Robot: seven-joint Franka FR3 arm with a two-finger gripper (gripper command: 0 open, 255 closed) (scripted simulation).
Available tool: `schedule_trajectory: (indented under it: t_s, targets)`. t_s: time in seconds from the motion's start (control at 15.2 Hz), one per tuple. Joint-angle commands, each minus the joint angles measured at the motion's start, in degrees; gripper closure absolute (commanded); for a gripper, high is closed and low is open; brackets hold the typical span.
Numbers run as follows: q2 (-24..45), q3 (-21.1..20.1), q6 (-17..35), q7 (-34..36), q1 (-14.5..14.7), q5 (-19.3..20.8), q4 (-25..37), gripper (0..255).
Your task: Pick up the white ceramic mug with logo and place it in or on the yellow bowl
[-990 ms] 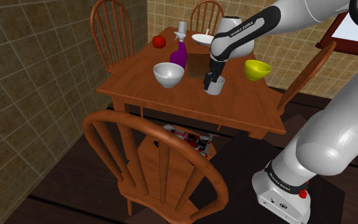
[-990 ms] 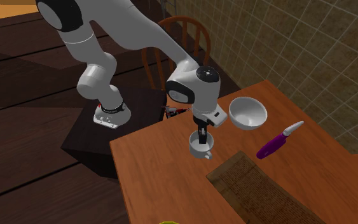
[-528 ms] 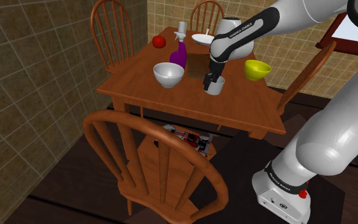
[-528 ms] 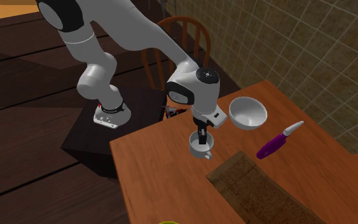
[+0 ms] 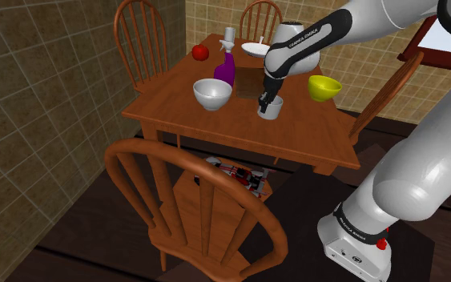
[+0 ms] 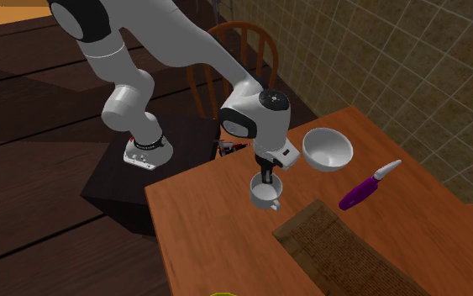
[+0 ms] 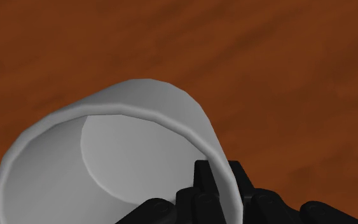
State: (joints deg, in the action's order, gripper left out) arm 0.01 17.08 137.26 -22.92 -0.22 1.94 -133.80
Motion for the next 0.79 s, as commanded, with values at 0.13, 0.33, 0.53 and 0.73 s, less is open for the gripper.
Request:
schedule_trajectory:
  t_s: [0.13,0.33,0.53,0.73]
  targets:
    - [0.0,0.0,0.0,0.0,0.0,0.0,0.0,255]
    - [-1.5,0.0,-2.3,0.4,0.0,0.6,0.9,255]
    - [-3.0,-0.1,-4.7,0.7,0.0,1.0,1.8,255]
    - [-4.3,-0.2,-7.1,0.9,0.0,1.4,2.9,255]
